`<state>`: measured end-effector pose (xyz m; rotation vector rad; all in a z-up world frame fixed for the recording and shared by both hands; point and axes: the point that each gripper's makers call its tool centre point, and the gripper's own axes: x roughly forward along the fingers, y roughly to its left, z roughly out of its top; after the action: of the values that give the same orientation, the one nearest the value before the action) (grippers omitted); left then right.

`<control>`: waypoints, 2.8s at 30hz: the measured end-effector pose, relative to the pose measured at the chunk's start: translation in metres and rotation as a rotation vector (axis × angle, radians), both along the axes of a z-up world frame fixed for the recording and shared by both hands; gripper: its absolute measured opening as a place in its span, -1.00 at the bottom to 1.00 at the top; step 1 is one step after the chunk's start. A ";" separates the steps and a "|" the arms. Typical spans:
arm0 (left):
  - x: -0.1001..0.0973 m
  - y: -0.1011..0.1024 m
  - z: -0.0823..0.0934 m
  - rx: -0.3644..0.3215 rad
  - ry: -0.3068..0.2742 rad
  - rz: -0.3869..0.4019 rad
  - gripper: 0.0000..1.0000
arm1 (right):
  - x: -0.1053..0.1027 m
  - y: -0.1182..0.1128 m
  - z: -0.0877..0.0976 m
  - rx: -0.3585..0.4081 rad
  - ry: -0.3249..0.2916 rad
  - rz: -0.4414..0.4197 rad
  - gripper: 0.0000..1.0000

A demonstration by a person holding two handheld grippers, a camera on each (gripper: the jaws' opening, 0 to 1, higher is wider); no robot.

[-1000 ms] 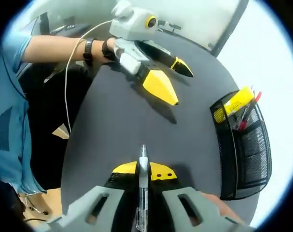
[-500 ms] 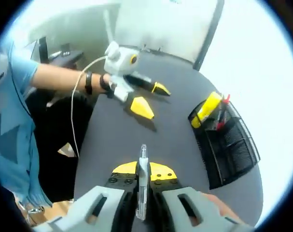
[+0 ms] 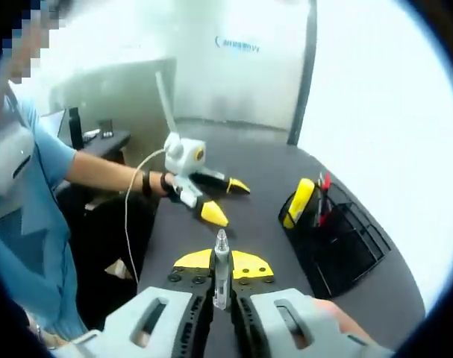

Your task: Pick up pens and glue sticks and place them into the holder.

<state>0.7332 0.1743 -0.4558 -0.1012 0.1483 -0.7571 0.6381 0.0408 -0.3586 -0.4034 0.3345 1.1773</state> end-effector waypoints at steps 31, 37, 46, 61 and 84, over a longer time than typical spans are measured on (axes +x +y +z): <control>0.017 0.008 0.005 -0.030 -0.006 0.001 0.56 | 0.061 0.006 0.061 0.315 -0.048 -0.055 -0.90; 0.016 0.008 0.005 -0.031 -0.008 0.001 0.56 | 0.078 0.012 0.074 0.385 -0.061 -0.079 -0.91; 0.011 0.005 0.005 -0.028 -0.009 0.001 0.56 | 0.093 0.017 0.087 0.421 -0.083 -0.104 -0.91; 0.005 0.002 0.004 -0.021 -0.007 -0.003 0.56 | 0.118 0.021 0.102 0.421 -0.109 -0.134 -0.90; -0.002 -0.001 0.014 -0.061 -0.043 -0.021 0.57 | 0.203 0.025 0.109 0.454 -0.119 -0.273 -0.90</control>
<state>0.7317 0.1730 -0.4418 -0.1414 0.0855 -0.7844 0.8408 0.0659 -0.2501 -0.0268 0.0113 0.9216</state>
